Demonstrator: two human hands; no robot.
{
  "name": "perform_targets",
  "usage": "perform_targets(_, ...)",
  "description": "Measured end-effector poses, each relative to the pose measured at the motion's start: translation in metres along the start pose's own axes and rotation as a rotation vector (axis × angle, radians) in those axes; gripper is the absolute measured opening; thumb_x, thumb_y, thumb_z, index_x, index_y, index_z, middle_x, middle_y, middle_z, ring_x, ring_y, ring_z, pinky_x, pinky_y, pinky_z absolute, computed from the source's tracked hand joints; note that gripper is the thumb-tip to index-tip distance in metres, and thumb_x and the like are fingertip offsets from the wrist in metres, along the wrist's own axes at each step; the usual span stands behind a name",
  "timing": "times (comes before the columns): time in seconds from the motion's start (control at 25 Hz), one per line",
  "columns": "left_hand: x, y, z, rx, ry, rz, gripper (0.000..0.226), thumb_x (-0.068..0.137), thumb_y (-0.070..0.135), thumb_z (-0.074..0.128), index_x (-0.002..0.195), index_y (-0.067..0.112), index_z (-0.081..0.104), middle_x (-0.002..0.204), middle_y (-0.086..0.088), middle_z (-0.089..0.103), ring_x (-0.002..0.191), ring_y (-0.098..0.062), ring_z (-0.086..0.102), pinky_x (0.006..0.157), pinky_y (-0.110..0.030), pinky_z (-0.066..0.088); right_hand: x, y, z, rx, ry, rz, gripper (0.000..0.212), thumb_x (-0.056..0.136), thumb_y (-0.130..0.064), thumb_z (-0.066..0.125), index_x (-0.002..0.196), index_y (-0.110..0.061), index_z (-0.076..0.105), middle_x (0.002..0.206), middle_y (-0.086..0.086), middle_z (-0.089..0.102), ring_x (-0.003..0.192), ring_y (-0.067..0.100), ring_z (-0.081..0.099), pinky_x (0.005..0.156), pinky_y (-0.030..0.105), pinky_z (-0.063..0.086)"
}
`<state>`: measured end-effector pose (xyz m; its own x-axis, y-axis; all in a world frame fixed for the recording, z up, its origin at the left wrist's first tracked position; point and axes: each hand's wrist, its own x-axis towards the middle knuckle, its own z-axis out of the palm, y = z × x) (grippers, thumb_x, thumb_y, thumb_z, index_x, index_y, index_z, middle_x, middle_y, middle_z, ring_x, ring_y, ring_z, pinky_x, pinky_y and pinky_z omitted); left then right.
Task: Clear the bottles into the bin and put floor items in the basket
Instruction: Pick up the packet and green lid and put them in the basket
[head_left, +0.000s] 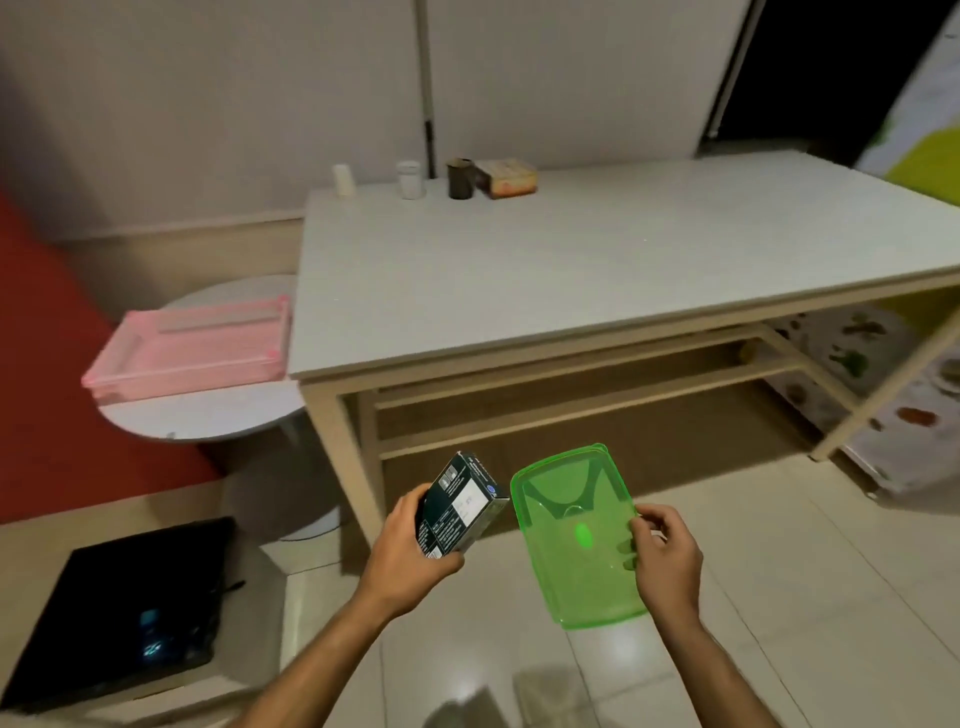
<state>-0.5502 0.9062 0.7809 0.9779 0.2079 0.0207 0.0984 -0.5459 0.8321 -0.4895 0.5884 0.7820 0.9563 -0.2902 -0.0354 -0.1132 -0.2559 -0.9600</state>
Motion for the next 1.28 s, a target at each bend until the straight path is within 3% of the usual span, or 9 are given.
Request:
perform_targets(0.08, 0.006, -0.033, -0.044, -0.005, 0.047, -0.030, 0.089, 0.054, 0.039, 0.084, 0.131, 0.049, 0.040, 0.120, 0.023, 0.056, 0.108, -0.003, 0.060, 0.083, -0.032, 0.057, -0.002, -0.012, 0.059, 0.003, -0.058, -0.012, 0.027, 0.092, -0.006, 0.062, 0.088, -0.032, 0.067, 0.083, -0.006, 0.071, 0.068, 0.017, 0.066, 0.060, 0.040, 0.056)
perform_targets(0.24, 0.008, -0.087, -0.118, 0.020, 0.150, -0.089, 0.089, 0.053, 0.037, 0.084, 0.122, 0.065, 0.035, 0.115, 0.033, 0.053, 0.107, 0.007, 0.055, 0.079, -0.010, 0.044, -0.010, -0.026, 0.168, 0.006, -0.227, -0.039, 0.030, 0.095, -0.005, 0.060, 0.089, -0.035, 0.066, 0.081, 0.001, 0.069, 0.067, 0.020, 0.061, 0.063, 0.046, 0.055)
perform_targets(0.32, 0.006, -0.109, -0.147, 0.034, 0.205, -0.132, 0.087, 0.054, 0.036, 0.083, 0.121, 0.065, 0.035, 0.116, 0.031, 0.053, 0.108, 0.009, 0.053, 0.080, -0.007, 0.041, -0.016, -0.037, 0.213, 0.000, -0.318, -0.063, 0.032, 0.095, -0.006, 0.059, 0.090, -0.036, 0.066, 0.081, 0.001, 0.069, 0.068, 0.020, 0.062, 0.062, 0.043, 0.054)
perform_targets(0.52, 0.005, -0.147, -0.200, -0.012, 0.380, -0.292, 0.088, 0.057, 0.030, 0.085, 0.134, 0.036, 0.044, 0.122, 0.015, 0.058, 0.110, -0.004, 0.058, 0.091, -0.029, 0.050, -0.015, -0.065, 0.310, -0.024, -0.542, -0.116, 0.022, 0.095, -0.005, 0.060, 0.097, -0.026, 0.067, 0.083, 0.006, 0.070, 0.073, 0.029, 0.065, 0.066, 0.042, 0.055)
perform_targets(0.72, 0.007, -0.162, -0.237, -0.036, 0.541, -0.412, 0.093, 0.056, 0.034, 0.085, 0.139, 0.035, 0.043, 0.125, 0.011, 0.058, 0.110, -0.002, 0.059, 0.089, -0.024, 0.050, -0.007, -0.092, 0.392, -0.073, -0.825, -0.154, 0.024, 0.094, -0.002, 0.061, 0.096, -0.024, 0.070, 0.082, 0.006, 0.071, 0.064, 0.012, 0.061, 0.053, 0.026, 0.052)
perform_targets(0.92, 0.016, -0.181, -0.283, -0.039, 0.683, -0.479, 0.096, 0.059, 0.029, 0.089, 0.141, 0.033, 0.041, 0.127, 0.008, 0.057, 0.115, -0.010, 0.058, 0.098, -0.041, 0.053, -0.016, -0.124, 0.477, -0.090, -1.069, -0.219, 0.025, 0.092, 0.000, 0.062, 0.097, -0.024, 0.070, 0.076, -0.012, 0.070, 0.063, -0.002, 0.058, 0.057, 0.016, 0.049)
perform_targets(1.12, 0.028, -0.216, -0.337, -0.078, 0.738, -0.505, 0.099, 0.055, 0.038, 0.087, 0.142, 0.035, 0.040, 0.128, 0.008, 0.058, 0.115, -0.009, 0.060, 0.097, -0.039, 0.054, -0.034, -0.148, 0.563, -0.084, -1.150, -0.219, 0.030, 0.090, 0.006, 0.060, 0.098, -0.021, 0.068, 0.069, -0.013, 0.067, 0.058, -0.002, 0.056, 0.054, 0.017, 0.048)
perform_targets(1.28, 0.047, -0.260, -0.399, -0.076, 0.702, -0.487, 0.095, 0.061, 0.030, 0.089, 0.141, 0.039, 0.038, 0.126, 0.011, 0.058, 0.116, -0.007, 0.058, 0.094, -0.035, 0.055, -0.045, -0.166, 0.638, -0.111, -1.107, -0.160, 0.029, 0.088, 0.002, 0.063, 0.099, -0.024, 0.069, 0.076, -0.007, 0.068, 0.062, 0.006, 0.064, 0.059, 0.026, 0.053)
